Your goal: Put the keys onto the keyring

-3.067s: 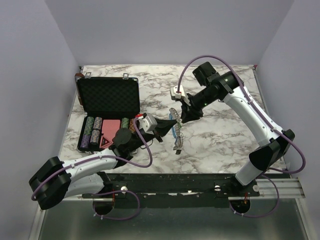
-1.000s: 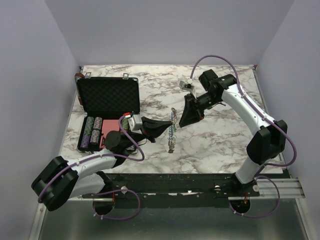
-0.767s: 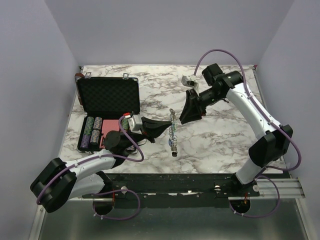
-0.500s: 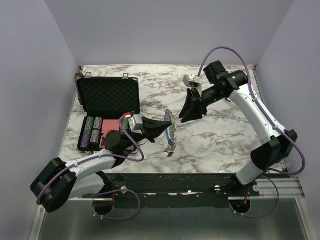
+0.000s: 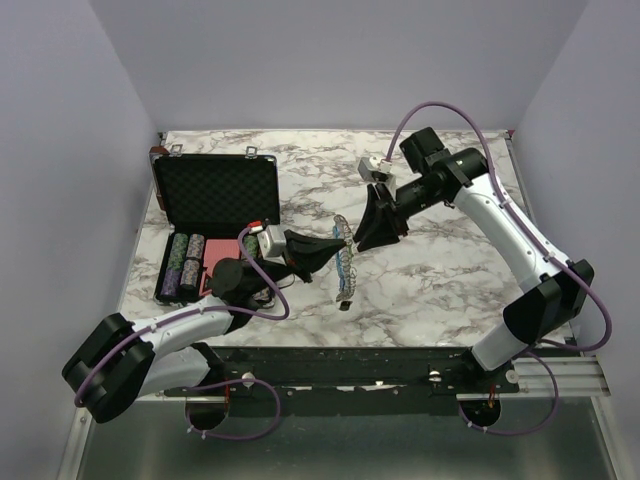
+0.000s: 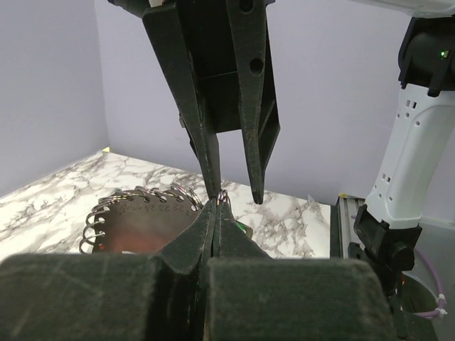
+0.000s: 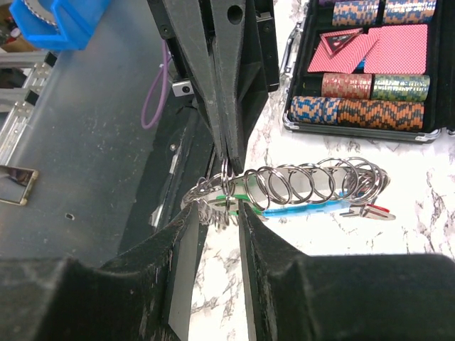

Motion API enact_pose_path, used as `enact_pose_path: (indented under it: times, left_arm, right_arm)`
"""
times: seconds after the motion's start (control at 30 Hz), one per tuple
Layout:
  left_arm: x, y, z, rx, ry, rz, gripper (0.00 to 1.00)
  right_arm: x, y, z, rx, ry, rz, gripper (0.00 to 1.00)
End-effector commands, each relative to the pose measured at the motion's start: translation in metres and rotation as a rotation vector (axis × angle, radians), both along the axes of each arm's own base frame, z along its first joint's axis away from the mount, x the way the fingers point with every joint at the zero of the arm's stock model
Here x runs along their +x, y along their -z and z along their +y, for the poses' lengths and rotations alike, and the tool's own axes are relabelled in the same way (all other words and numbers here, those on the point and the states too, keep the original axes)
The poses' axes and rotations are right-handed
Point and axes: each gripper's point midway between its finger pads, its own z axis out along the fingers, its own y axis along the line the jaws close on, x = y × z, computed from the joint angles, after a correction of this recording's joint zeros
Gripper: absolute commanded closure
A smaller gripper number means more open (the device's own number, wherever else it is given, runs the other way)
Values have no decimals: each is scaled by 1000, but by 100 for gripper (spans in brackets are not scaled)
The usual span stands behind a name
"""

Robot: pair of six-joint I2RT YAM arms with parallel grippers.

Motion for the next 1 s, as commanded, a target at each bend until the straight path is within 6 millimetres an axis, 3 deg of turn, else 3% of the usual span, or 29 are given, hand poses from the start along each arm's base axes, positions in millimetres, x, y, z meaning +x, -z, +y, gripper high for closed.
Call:
enact_pose_path:
  times: [0.0, 0.63, 0.7, 0.83, 0.97]
  left_arm:
    - [0, -29, 3, -78, -11, -49, 100]
    - [7, -28, 8, -96, -82, -18, 100]
    - [7, -29, 8, -98, -85, -19, 100]
    - [7, -27, 8, -96, -81, -15, 100]
    - [3, -24, 7, -82, -64, -13, 100]
  right_arm:
    - [3, -4, 4, 3, 27, -36, 63]
    - [3, 3, 18, -27, 54, -33, 75]
    - [3, 3, 18, -26, 54, -34, 79]
    - [2, 0, 17, -21, 43, -57, 98]
    - [2, 2, 14, -40, 37, -88, 100]
